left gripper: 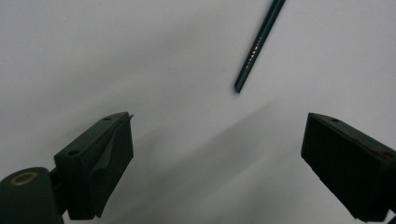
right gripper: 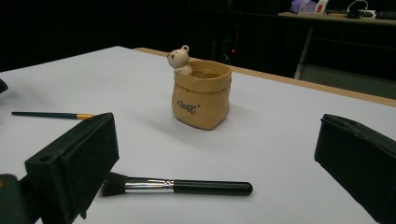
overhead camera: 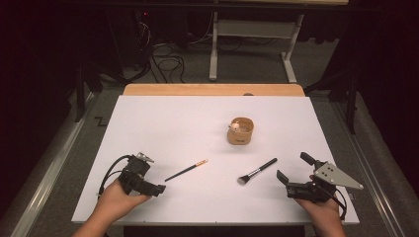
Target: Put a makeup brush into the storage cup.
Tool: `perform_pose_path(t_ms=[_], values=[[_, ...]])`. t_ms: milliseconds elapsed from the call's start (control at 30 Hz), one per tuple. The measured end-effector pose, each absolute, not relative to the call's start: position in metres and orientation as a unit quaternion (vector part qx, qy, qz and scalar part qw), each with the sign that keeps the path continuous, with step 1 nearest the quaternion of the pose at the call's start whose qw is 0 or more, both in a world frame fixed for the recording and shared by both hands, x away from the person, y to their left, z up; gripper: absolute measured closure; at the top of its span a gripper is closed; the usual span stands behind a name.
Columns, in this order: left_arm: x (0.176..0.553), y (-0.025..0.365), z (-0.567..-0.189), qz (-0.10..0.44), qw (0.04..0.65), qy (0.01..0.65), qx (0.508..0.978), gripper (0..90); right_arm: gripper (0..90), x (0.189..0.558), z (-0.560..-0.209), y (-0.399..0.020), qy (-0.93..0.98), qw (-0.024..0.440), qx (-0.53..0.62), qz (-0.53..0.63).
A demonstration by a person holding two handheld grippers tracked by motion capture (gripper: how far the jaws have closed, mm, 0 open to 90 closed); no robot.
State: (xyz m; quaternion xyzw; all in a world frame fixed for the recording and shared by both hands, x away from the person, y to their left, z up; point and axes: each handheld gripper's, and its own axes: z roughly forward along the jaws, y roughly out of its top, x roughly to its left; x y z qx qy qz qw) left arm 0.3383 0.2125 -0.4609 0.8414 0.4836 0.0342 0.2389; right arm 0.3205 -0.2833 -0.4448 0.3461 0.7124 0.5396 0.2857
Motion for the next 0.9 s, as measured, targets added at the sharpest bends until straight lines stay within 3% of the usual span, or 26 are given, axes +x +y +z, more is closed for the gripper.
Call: perform_pose_path(t_ms=[900], values=[[0.358,0.180,-0.451,0.041,0.198,0.431,0.879,14.8,0.5,0.320,-0.446,-0.281,0.714,0.283,0.348,0.537]])
